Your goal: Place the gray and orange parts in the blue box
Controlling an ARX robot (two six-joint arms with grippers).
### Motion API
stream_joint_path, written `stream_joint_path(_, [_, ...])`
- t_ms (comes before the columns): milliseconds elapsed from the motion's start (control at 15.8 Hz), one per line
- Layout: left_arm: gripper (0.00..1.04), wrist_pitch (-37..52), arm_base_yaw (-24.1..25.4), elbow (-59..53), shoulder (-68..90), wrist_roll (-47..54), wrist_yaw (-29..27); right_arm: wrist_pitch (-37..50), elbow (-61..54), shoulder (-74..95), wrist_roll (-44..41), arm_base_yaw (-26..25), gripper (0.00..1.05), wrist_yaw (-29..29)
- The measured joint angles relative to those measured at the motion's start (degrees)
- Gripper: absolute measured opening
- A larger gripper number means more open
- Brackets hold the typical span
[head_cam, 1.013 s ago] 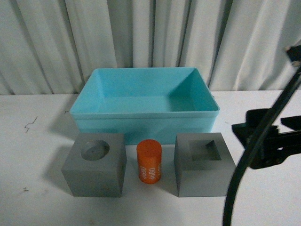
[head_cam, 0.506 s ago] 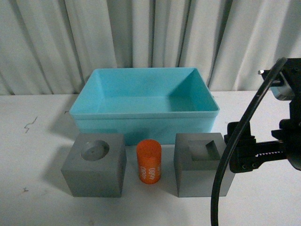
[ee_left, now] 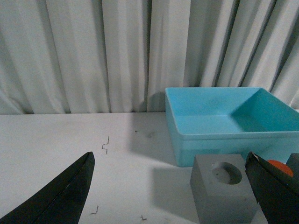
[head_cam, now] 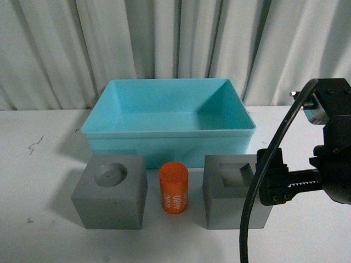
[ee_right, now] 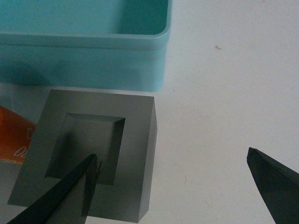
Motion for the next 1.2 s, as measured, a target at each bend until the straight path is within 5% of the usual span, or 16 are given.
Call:
stream_joint_path(506, [0.98, -0.02, -0.02, 0.00, 0.00, 0.00, 0.00, 0.83, 3.78, 7.63, 3.06, 4.11, 0.98, 1.62])
stream_joint_path(570, [0.98, -0.02, 0.00, 0.00, 0.00, 0.00, 0.00, 1.22, 3.72, 7.98, 4.15, 4.07, 0.87, 2.93])
stream_joint_path(696, [0.98, -0.02, 0.00, 0.00, 0.00, 0.00, 0.00, 1.62, 2.80, 7.85, 6.36, 3.28, 0.36, 3.74])
stream_joint_path(759, [0.98, -0.02, 0.00, 0.00, 0.00, 0.00, 0.00, 1.60, 2.36, 7.48, 7.08, 3.28, 0.25, 3.76])
stream_joint_path(823, [0.98, -0.02, 0.00, 0.00, 0.00, 0.00, 0.00, 1.33, 1.51, 6.45, 7.50, 3.15, 0.19, 3.93])
stream_joint_path(1203, [0.98, -0.02, 0.00, 0.00, 0.00, 0.02, 0.00, -6.93, 0.04, -13.49, 6.78, -3.15, 0.18, 1.20])
